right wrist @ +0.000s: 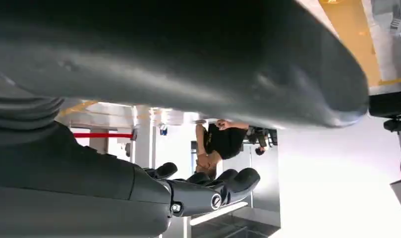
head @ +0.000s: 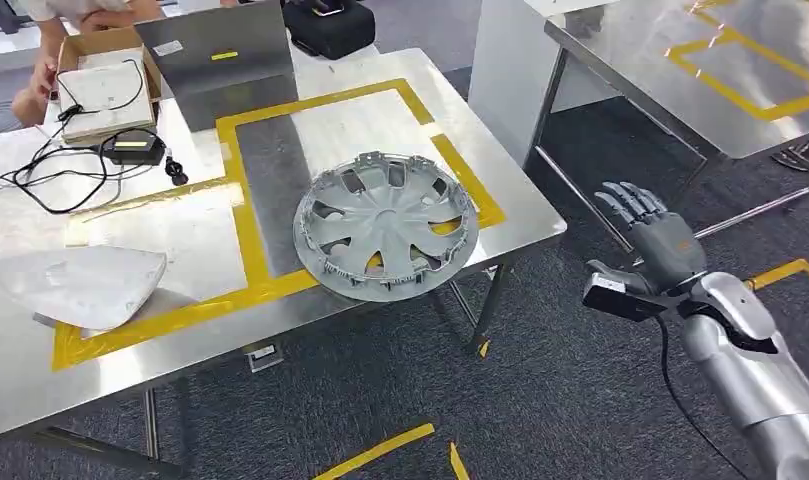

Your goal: Take the parts from the cabinet and place them on the table.

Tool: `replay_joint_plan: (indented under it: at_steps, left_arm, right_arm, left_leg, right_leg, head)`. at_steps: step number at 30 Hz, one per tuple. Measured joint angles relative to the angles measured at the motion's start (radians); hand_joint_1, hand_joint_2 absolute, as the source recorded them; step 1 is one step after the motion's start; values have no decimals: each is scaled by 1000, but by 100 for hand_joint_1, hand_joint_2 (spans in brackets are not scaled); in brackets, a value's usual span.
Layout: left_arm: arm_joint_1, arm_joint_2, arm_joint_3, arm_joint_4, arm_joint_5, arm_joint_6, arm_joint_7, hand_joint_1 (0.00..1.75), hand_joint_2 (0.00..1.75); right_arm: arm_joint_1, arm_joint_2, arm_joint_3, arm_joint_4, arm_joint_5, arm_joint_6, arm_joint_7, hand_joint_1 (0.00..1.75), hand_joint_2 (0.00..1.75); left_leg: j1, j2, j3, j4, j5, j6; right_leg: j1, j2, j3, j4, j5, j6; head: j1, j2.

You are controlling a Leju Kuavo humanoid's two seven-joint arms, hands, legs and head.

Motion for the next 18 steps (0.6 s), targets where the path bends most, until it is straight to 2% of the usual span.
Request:
replay_joint_plan:
  at_steps: [9,13,15,18]
  left_arm:
    - [-2,1,1,0,3,16,0,0,0]
    - [-2,2,8,0,9,19,6,0,0]
    - [-3,2,10,0,9,22,7,0,0]
    - [-3,2,10,0,9,22,7,0,0]
  right_arm:
    - [-4,31,-14,0,26,4,-4,0,0]
    - [-10,56,-15,0,39,2,-6,0,0]
    - [-17,66,-15,0,42,-2,-14,0,0]
    - [-19,67,-15,0,42,-2,-14,0,0]
  left_leg:
    - [-6,0,0,2,-3,6]
    - [-12,0,-1,4,-7,14]
    - [-12,-3,3,-3,1,22]
    - [-10,-2,4,-7,4,24]
  right_leg:
    - [-9,-1,1,0,0,4]
    - [-14,-3,3,-1,-1,12]
    - [-12,-5,6,-5,4,20]
    - [-10,-6,8,-5,4,21]
  head:
    - [0,0]
    - [0,0]
    - [0,0]
    - [0,0]
